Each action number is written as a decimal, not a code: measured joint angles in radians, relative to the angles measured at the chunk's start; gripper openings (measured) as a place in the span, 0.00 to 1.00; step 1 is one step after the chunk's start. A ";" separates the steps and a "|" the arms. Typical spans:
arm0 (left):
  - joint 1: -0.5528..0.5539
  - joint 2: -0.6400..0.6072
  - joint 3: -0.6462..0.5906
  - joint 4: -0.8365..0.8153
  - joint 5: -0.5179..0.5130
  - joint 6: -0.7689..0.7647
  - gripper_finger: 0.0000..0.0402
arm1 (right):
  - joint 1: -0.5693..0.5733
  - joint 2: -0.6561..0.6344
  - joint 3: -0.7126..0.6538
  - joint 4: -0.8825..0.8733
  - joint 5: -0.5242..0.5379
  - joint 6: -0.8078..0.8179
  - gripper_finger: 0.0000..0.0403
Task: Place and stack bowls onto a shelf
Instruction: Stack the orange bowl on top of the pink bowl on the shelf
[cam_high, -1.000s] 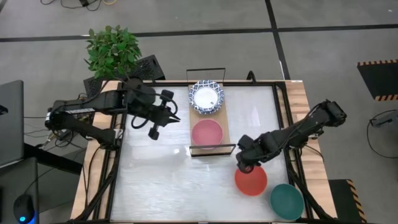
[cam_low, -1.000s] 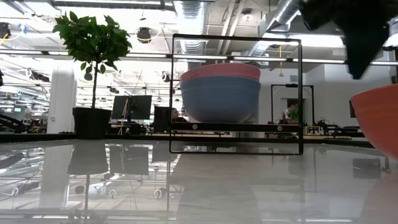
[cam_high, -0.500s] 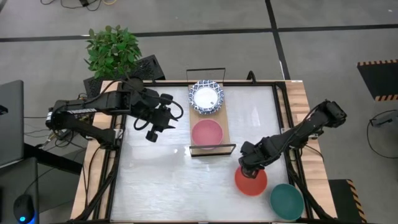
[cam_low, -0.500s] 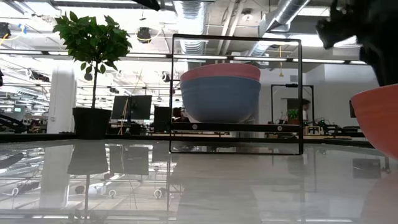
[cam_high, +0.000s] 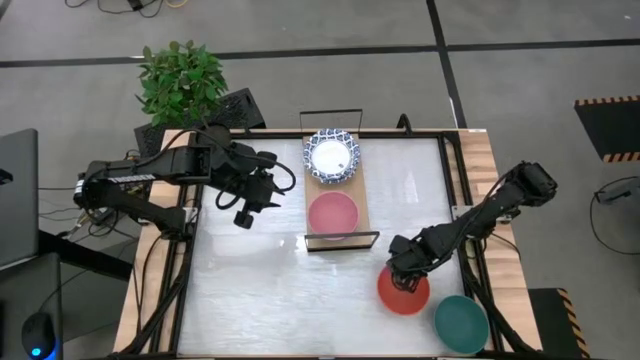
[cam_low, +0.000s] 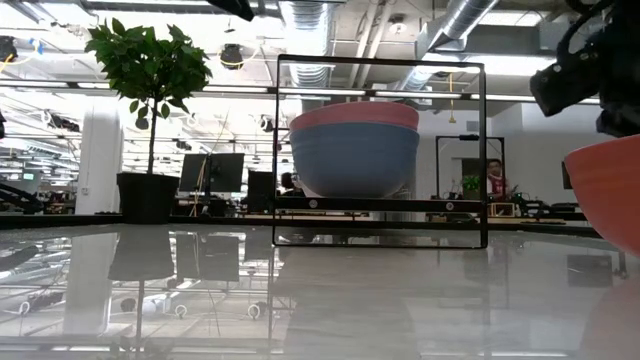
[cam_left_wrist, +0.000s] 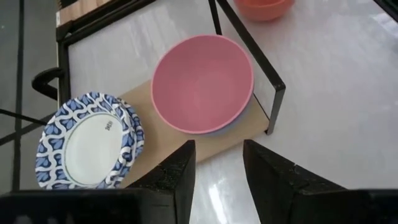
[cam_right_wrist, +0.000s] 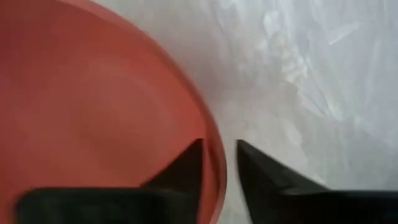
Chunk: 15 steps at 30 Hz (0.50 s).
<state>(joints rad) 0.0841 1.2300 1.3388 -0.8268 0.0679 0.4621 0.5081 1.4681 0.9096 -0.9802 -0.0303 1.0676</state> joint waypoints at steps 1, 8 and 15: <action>0.000 0.000 0.000 0.000 0.000 -0.002 0.31 | 0.000 0.000 0.000 0.000 0.000 0.000 0.24; 0.000 0.000 0.000 0.000 -0.001 0.009 0.31 | 0.000 -0.002 0.007 0.004 -0.005 0.004 0.07; 0.000 0.000 0.000 -0.003 -0.001 0.012 0.31 | -0.013 0.001 0.146 -0.063 -0.026 -0.059 0.07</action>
<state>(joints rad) 0.0841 1.2301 1.3388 -0.8296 0.0666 0.4736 0.4951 1.4689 1.0555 -1.0427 -0.0564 1.0086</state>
